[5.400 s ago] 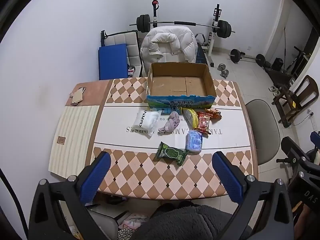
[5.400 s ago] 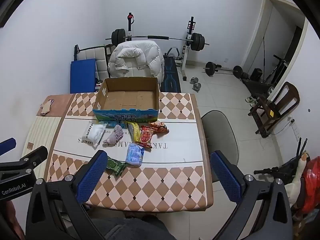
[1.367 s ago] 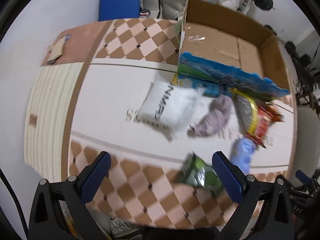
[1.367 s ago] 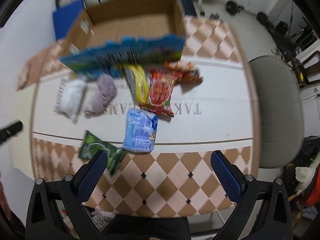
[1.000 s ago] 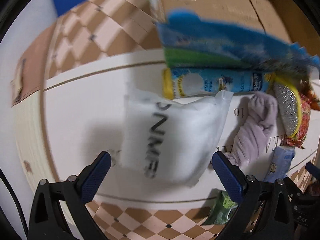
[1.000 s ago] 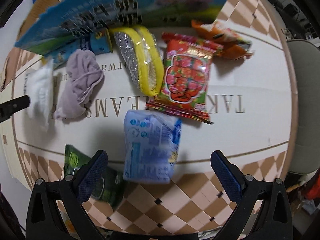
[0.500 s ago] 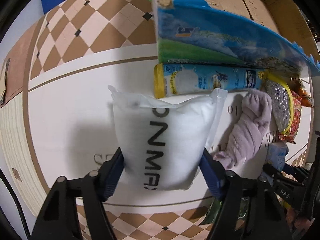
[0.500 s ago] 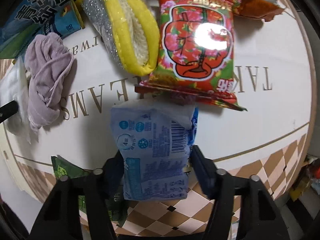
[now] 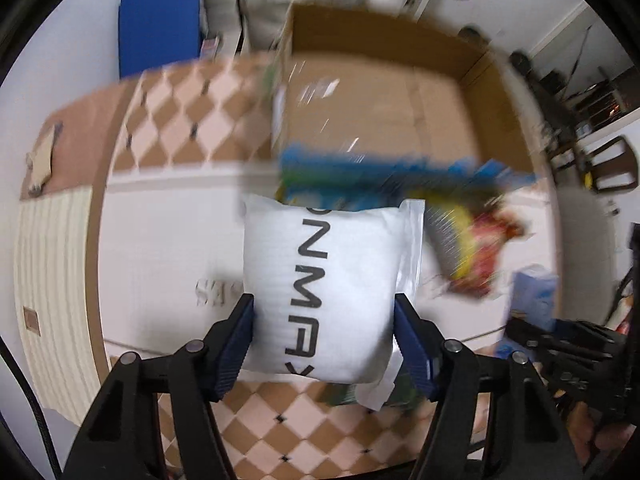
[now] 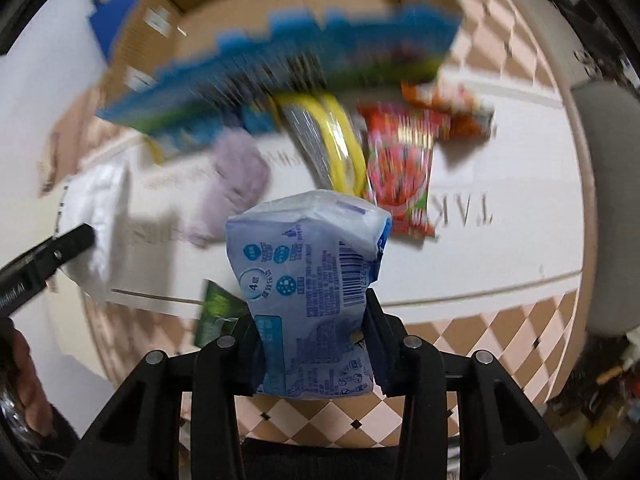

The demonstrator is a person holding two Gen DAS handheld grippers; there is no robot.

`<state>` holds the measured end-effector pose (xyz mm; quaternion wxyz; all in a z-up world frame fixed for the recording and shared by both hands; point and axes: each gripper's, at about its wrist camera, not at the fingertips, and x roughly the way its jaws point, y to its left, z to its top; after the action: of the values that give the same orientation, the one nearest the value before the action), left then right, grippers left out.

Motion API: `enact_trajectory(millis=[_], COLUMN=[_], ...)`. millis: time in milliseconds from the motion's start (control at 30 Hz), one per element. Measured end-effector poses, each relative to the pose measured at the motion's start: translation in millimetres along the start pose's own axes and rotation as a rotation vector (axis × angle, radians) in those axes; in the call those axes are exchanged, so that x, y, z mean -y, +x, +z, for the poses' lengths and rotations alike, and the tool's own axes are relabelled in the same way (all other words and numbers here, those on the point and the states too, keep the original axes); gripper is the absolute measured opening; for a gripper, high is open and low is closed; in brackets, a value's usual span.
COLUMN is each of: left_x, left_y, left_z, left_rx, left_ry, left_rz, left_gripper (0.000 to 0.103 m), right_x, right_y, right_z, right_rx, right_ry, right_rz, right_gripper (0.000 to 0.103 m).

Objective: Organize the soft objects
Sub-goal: 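Carry both items into the box and open both tools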

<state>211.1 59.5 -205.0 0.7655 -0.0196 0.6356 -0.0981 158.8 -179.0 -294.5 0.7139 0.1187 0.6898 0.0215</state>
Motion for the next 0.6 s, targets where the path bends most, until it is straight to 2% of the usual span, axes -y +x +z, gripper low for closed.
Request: enact_trajectory(millis=[100, 133, 167, 200, 267, 367, 467, 600], left_x=[26.4, 34.5, 40.1, 49.9, 60.1, 68.2, 60.8, 58.5], left_y=[-32.9, -36.2, -38.0, -39.7, -36.2, -14.3, 33.3, 84.9], left_z=[46.6, 73.0, 84.6, 104.0, 139.1, 194.1, 242.1, 271.4], left_rx=[0.071, 0.088, 0.096, 0.106, 0.121, 0.111, 0.059, -0.018], left_ry=[0.010, 0.013, 0.015, 0.025, 0.031, 0.023, -0.013, -0.057], left_rz=[-0.035, -0.054, -0.061, -0.063, -0.053, -0.053, -0.061, -0.059], left_gripper=[0.065, 0.065, 0.065, 0.065, 0.065, 0.065, 0.065, 0.065], right_x=[-0.5, -0.4, -10.4, -15.2, -13.4, -12.3, -12.7, -13.2], right_y=[-45.3, -58.0, -72.6, -76.9, -84.5, -76.3, -52.6, -18.5], right_z=[34.3, 53.3, 74.0, 104.8, 141.3, 202.8, 258.5, 322.0], right_rx=[0.064, 0.079, 0.091, 0.106, 0.133, 0.146, 0.133, 0.081], right_ry=[-0.028, -0.034, -0.035, -0.040, -0.040, -0.040, -0.049, -0.053], right_rz=[0.051, 0.068, 0.077, 0.081, 0.074, 0.056, 0.030, 0.002], right_gripper=[0.043, 0.043, 0.043, 0.043, 0.043, 0.043, 0.043, 0.043])
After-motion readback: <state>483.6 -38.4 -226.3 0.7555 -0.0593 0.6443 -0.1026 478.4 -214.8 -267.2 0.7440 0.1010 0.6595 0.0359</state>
